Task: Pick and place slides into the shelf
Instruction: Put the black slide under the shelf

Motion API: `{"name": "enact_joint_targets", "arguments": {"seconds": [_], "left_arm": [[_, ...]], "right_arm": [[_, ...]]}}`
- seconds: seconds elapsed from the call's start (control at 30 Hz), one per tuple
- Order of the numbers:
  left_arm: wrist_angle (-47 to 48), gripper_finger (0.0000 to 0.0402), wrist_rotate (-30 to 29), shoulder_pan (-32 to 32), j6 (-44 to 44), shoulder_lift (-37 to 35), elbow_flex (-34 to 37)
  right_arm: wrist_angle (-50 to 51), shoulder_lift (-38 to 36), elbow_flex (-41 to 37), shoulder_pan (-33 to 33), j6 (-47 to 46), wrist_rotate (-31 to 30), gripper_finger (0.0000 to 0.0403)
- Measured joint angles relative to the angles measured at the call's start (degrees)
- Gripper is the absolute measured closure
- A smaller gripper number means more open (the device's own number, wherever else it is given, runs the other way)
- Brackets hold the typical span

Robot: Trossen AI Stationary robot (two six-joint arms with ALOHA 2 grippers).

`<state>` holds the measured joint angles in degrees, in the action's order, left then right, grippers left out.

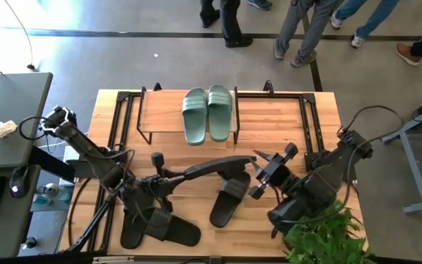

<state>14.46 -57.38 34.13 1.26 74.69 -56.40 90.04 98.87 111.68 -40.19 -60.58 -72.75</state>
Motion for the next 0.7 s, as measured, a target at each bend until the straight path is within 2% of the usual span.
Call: {"name": "enact_joint_targets", "arguments": {"seconds": [0.23,0.53,0.63,0.7], "left_arm": [[0.69,0.0368,5.69,0.07,2.56,-5.46,0.0],[0.8,0.0371,5.8,0.0,6.05,-10.36,0.0],[0.79,0.0372,5.79,-0.02,6.47,-11.79,0.0],[0.78,0.0372,5.68,-0.02,6.49,-12.5,0.0]], "right_arm": [[-0.02,-5.44,-0.07,-0.7,3.57,5.09,0.03],[-1.54,-10.24,-0.07,0.66,5.18,8.91,0.03],[-9.26,-9.92,-0.09,2.09,12.79,12.22,0.03],[-19.7,-9.23,-0.09,3.97,24.09,15.15,0.03]]}}
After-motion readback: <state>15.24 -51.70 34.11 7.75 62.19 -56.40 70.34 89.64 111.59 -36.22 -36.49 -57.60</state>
